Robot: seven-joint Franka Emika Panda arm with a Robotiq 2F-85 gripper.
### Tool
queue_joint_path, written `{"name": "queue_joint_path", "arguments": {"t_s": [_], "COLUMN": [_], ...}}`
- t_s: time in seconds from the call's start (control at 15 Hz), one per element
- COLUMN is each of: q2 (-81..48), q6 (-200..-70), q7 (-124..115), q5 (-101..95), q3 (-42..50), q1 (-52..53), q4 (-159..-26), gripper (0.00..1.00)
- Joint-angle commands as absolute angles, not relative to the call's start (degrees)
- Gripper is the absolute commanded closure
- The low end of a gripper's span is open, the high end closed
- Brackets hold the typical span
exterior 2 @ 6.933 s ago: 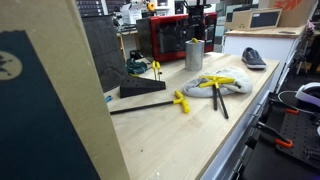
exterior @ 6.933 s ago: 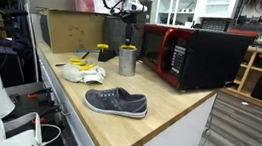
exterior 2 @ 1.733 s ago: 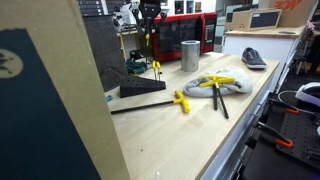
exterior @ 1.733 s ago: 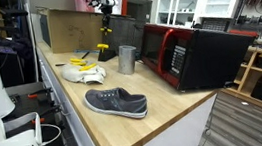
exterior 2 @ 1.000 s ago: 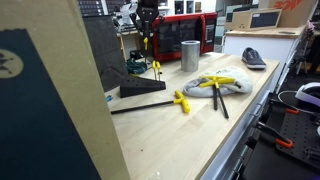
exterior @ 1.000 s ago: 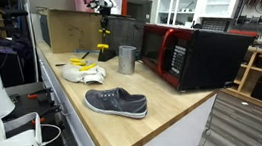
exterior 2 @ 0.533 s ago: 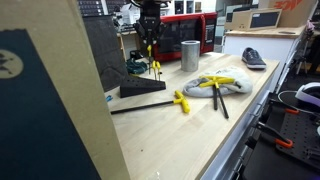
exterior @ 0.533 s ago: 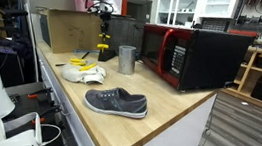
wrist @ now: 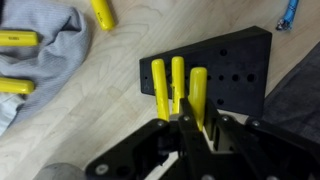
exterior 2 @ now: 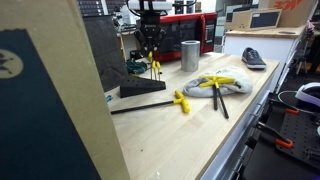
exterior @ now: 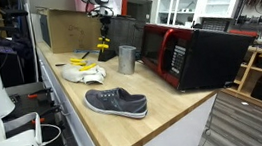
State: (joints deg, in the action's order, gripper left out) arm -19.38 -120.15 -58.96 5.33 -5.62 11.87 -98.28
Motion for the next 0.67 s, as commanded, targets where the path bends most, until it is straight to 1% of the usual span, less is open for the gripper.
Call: {"name": "queue_joint_path", "arguments": {"t_s": [0.0, 0.6], "q2": [-19.8, -20.0], "q6": [-121.1, -120.7], "q7": [-61.0, -60.2], "q5": [4.6, 4.2], "q3": [-4.9, -4.3], "q1": [12.8, 12.7], "q4": [-98.2, -98.8], "gripper": [0.96, 0.96]}}
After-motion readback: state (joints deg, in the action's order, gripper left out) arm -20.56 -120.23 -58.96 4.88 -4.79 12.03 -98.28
